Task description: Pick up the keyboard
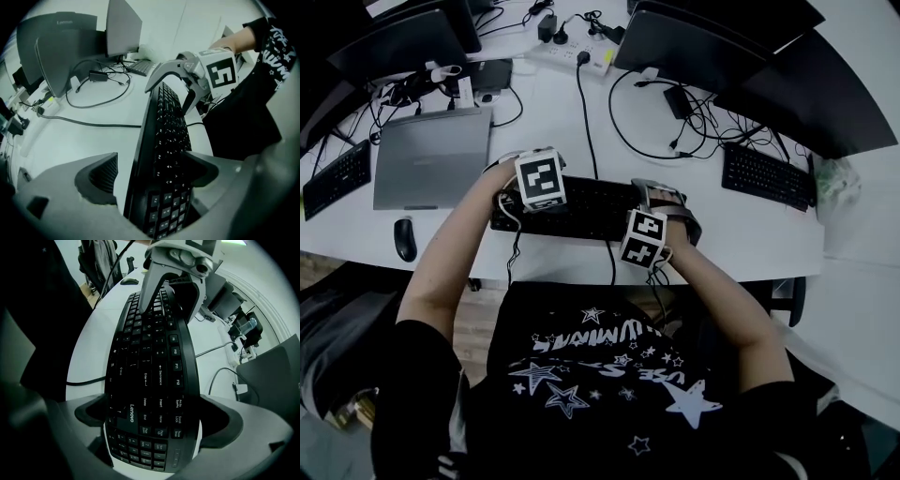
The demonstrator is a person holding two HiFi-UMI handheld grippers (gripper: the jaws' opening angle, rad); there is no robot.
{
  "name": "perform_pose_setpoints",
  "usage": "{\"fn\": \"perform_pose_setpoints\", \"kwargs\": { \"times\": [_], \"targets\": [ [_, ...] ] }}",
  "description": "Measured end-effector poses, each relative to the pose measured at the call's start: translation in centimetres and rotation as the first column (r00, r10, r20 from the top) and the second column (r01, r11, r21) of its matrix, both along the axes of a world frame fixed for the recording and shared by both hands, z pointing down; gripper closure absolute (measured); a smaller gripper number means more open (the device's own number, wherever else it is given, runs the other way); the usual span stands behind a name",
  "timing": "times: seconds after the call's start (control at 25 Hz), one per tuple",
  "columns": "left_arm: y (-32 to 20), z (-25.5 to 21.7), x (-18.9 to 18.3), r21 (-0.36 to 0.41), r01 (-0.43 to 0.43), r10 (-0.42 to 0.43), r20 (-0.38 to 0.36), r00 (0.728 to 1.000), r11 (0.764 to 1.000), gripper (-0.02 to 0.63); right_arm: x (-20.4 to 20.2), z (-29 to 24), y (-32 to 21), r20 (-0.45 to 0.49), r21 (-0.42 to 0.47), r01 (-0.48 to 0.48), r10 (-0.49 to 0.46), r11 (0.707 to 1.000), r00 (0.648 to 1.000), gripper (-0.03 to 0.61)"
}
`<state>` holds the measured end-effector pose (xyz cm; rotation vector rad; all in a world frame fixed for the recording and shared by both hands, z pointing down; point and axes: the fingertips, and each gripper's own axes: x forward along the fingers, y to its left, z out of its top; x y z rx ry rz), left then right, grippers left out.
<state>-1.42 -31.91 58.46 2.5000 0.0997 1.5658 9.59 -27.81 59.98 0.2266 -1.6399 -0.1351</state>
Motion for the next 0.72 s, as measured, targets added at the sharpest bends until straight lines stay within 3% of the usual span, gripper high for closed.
{"fn": "perform_pose_setpoints", "kwargs": {
  "times": [0.28,0.44,0.64,0.72],
  "targets": [
    [2.3,0.1,0.3,-0.157,-0.073,0.083,0.058,0.995,0.985,0.176,-0.3,-1.0,0.6,-0.031,0.171,0.069,-0.064,0.983,0.997,0.006],
    [5.1,0.3,0.8,-0.253,-0.107,0.129,0.071,0.989,0.962,0.178,-0.3,-1.3,0.9,-0.035,0.252,0.083,-0.076,0.964,0.996,0.006],
    [7.0,1.0,-0.1,-0.254,-0.184,0.23,0.163,0.959,0.949,0.188,-0.1,-1.5,0.9,-0.035,0.3,0.107,-0.101,0.948,0.994,0.007],
    [7.1,1.0,-0.2,-0.252,-0.176,0.222,0.171,0.96,0.952,0.324,-0.2,-1.7,1.0,-0.034,0.324,0.122,-0.118,0.938,0.992,0.006]
  ]
}}
